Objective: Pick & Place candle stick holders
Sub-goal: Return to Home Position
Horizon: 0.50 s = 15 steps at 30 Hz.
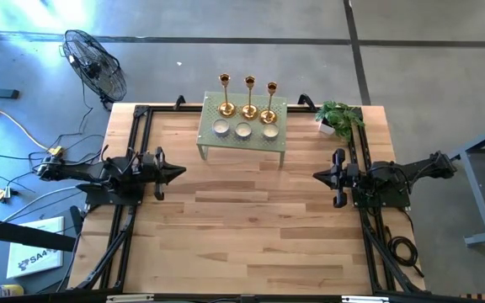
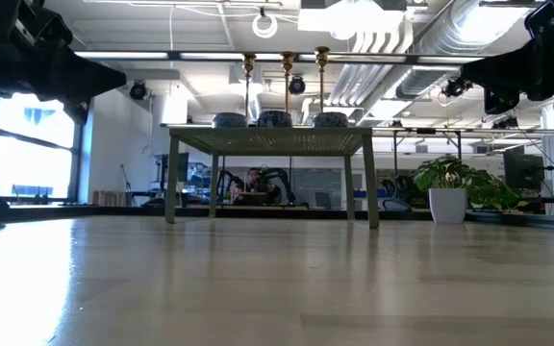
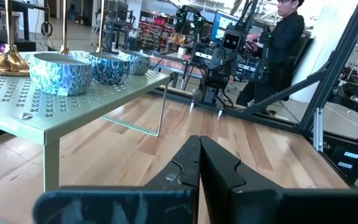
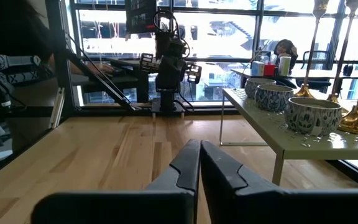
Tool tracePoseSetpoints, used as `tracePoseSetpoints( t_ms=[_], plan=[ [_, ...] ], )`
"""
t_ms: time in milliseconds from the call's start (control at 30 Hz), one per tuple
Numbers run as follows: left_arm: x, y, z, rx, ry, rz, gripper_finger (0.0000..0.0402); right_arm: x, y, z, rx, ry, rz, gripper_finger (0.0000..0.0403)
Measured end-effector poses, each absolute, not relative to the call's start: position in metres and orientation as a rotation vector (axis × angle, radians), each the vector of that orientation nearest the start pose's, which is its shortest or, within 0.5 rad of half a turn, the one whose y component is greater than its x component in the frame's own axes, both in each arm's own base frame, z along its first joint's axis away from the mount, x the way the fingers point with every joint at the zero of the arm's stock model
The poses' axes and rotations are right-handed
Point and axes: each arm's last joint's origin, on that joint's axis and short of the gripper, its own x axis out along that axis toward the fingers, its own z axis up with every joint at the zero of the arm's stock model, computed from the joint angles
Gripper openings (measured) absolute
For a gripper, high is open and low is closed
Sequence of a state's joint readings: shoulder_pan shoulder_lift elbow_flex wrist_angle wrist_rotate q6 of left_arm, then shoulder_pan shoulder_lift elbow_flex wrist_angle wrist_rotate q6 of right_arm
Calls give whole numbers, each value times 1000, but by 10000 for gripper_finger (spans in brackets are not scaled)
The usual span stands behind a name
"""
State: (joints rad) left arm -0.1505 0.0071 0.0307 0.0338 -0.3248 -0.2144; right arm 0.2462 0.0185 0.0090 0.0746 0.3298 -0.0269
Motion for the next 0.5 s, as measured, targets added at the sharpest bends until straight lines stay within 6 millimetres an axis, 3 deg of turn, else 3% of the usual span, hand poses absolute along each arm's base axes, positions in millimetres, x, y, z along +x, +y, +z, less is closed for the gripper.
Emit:
tracePoseSetpoints(
  t_ms=[500],
  plan=[
    [95,-5,176,-227,-71,168,1,96,14,172,-8,-62,-84,5]
  ],
)
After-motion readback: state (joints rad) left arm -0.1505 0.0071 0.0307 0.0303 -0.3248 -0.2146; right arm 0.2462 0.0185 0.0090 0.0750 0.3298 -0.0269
